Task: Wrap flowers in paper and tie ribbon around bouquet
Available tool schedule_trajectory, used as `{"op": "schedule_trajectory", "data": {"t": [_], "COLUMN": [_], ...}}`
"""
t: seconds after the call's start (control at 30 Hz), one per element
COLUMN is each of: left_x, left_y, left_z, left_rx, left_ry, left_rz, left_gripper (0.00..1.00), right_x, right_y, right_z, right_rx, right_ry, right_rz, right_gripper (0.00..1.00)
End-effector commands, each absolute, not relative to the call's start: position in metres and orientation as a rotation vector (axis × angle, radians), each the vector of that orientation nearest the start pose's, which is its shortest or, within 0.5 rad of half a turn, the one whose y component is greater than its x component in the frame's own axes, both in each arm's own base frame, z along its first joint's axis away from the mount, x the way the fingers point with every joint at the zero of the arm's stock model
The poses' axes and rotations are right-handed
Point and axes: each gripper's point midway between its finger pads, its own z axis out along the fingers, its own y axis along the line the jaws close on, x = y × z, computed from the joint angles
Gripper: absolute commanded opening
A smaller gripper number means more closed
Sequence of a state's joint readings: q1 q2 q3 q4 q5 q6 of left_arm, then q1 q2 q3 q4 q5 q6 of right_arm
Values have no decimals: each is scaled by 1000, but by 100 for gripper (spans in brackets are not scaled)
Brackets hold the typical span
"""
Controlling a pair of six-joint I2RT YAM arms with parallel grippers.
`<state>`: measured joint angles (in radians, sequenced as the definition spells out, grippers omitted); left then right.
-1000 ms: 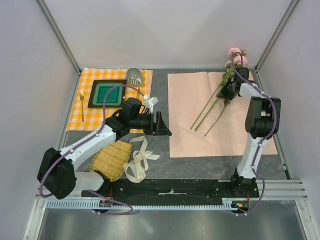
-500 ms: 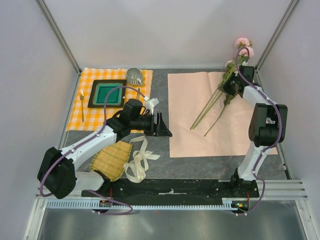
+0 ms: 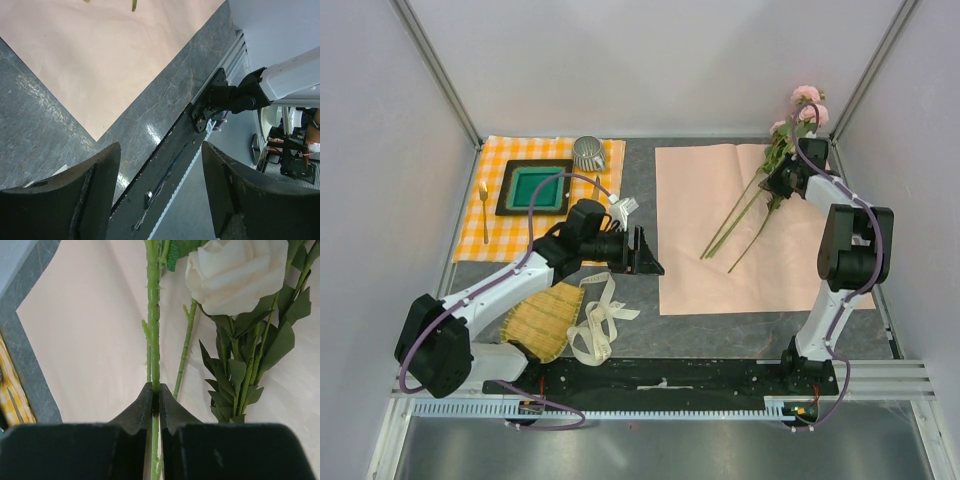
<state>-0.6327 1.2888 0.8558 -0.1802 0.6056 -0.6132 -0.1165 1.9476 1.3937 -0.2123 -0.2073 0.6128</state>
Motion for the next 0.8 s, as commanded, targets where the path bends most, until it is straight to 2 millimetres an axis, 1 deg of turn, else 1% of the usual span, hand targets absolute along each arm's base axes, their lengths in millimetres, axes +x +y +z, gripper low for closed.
{"op": "schedule_trajectory", "data": {"t": [0.0, 0.13, 0.2, 0.27, 0.33, 0.4, 0.43, 0.47, 0.53, 0.57, 0.6, 0.67, 0.7, 0.77], "left_x": [201, 200, 199, 199, 199, 200, 200, 200, 201, 201, 201, 201, 201, 198], "left_y": [-302, -302, -301, -301, -301, -301, -302, -302, -302, -302, -302, -303, -304, -305], "left_z": [178, 178, 176, 175, 175, 175, 176, 176, 176, 176, 176, 175, 175, 173], "left_rx": [424, 423, 421, 420, 422, 423, 423, 426, 431, 432, 433, 441, 445, 463], "left_ry": [2337, 2338, 2341, 2344, 2345, 2344, 2342, 2341, 2341, 2341, 2343, 2343, 2340, 2347], "left_rz": [-1355, -1356, -1354, -1353, -1353, -1354, -1354, -1355, -1353, -1351, -1354, -1359, -1364, -1378], "left_gripper": [72, 72, 72, 72, 72, 72, 72, 72, 72, 72, 72, 73, 73, 74], "right_x": [514, 514, 515, 515, 516, 516, 518, 518, 517, 517, 516, 510, 506, 490], "right_y": [-8, -14, -15, -17, -17, -16, -16, -16, -14, -13, -14, -15, -14, -12], "right_z": [77, 71, 67, 66, 70, 72, 75, 79, 92, 97, 107, 115, 124, 124], "right_rx": [750, 754, 756, 768, 764, 758, 756, 746, 720, 709, 701, 687, 673, 664], "right_ry": [2266, 2284, 2296, 2304, 2296, 2296, 2299, 2298, 2293, 2293, 2281, 2309, 2311, 2357], "right_rz": [441, 401, 392, 379, 382, 387, 387, 386, 391, 386, 379, 362, 360, 328], "right_gripper": [14, 17, 21, 24, 27, 32, 35, 39, 46, 52, 55, 63, 65, 68]}}
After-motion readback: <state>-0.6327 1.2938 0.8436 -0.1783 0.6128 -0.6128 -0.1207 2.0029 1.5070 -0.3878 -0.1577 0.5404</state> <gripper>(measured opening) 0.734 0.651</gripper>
